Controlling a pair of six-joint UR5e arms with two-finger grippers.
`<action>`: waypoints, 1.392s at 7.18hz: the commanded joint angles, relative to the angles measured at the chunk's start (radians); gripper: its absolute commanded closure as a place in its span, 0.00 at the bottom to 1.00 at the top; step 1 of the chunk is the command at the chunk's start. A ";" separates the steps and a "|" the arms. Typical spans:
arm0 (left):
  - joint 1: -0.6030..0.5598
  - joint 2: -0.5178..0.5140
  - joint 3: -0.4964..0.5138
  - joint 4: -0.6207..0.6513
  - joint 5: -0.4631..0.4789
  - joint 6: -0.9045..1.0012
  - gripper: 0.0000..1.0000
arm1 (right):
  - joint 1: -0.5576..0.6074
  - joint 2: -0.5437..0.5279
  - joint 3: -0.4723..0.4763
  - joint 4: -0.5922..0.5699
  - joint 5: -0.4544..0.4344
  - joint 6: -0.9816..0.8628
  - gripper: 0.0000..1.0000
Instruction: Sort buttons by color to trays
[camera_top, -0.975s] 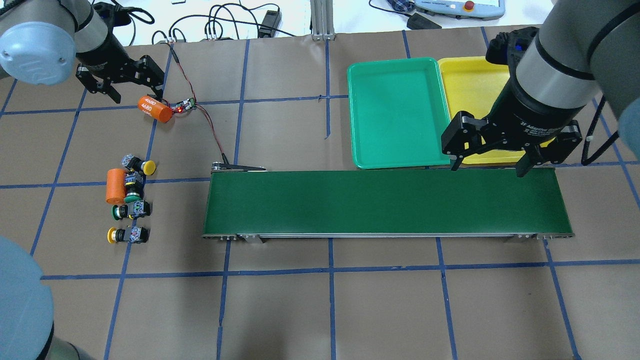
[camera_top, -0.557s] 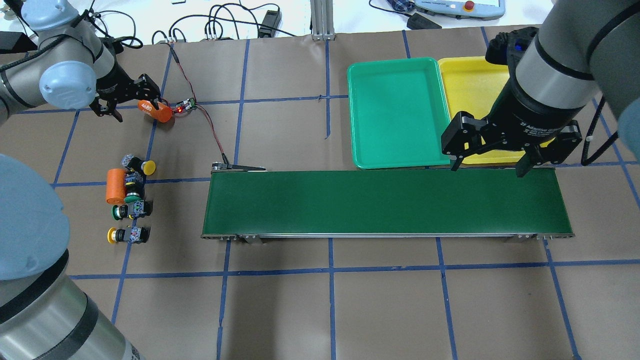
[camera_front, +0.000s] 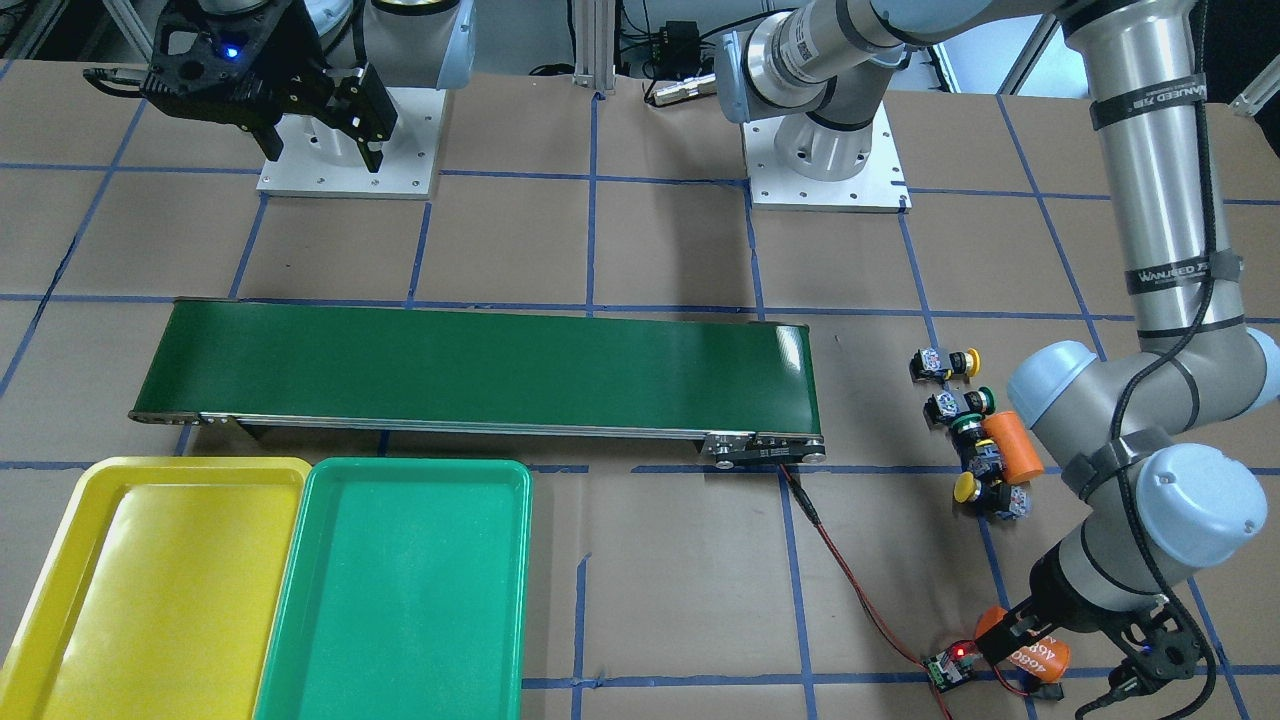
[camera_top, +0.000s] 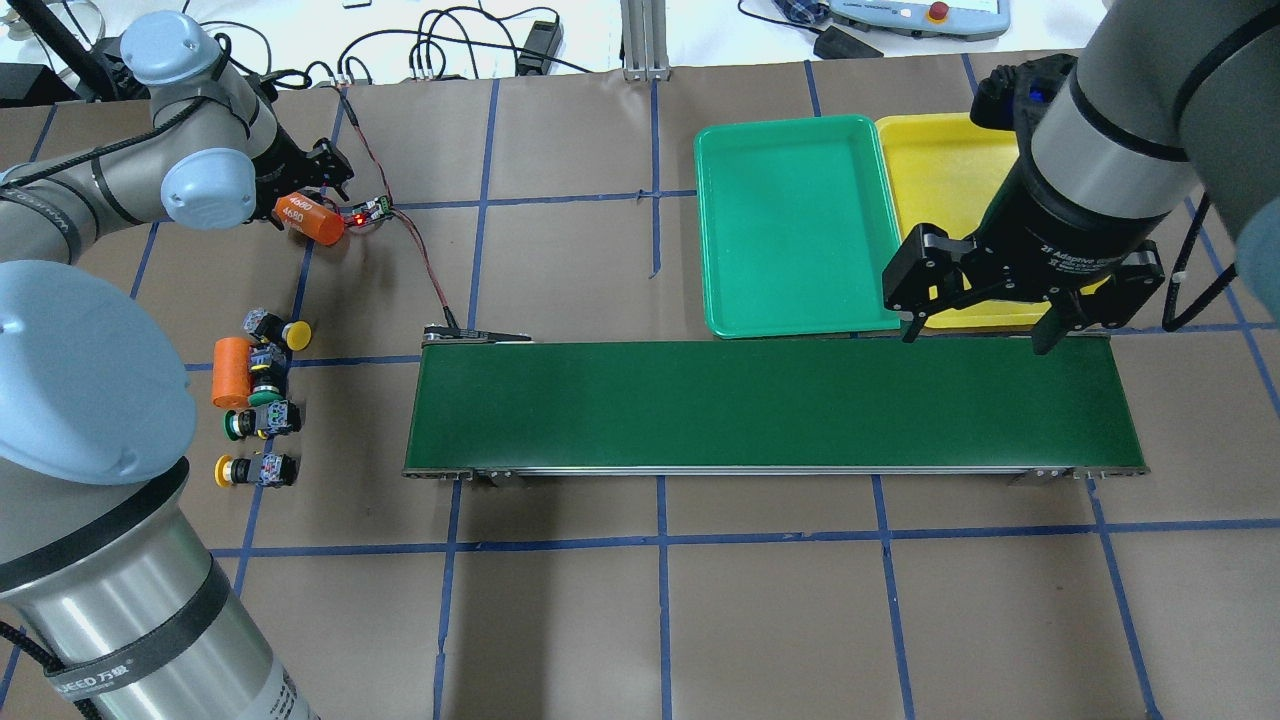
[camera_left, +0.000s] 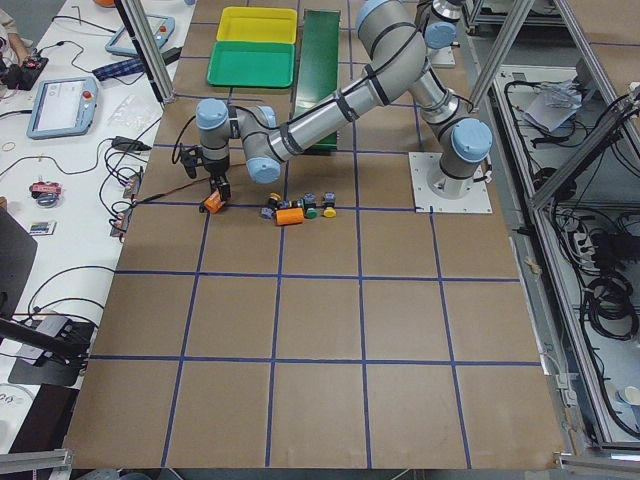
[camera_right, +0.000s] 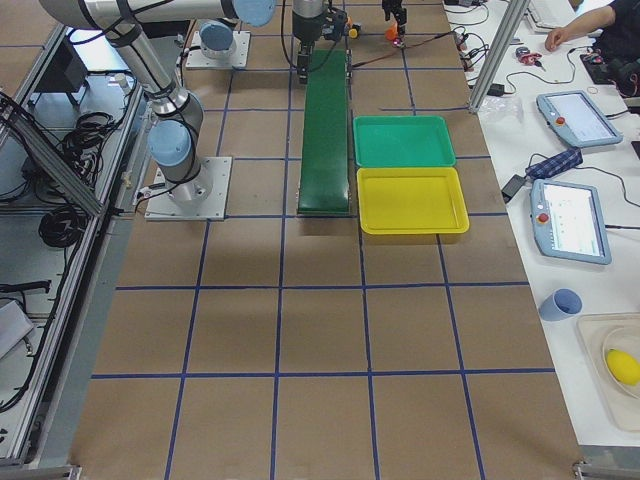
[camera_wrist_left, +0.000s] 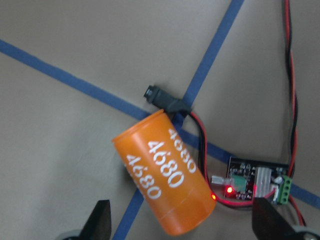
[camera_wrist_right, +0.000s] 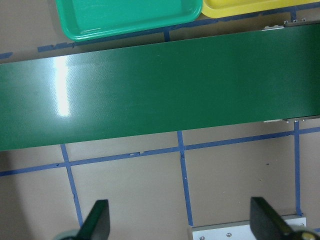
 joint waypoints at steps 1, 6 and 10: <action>0.004 -0.041 0.017 0.009 0.002 0.011 0.00 | -0.001 -0.002 0.000 -0.007 -0.001 -0.002 0.00; 0.039 -0.035 0.011 0.000 -0.005 0.042 0.75 | 0.000 -0.002 0.000 -0.018 0.006 -0.004 0.00; 0.022 0.030 0.016 -0.132 -0.019 0.034 0.88 | 0.000 -0.002 -0.002 -0.073 0.010 -0.004 0.00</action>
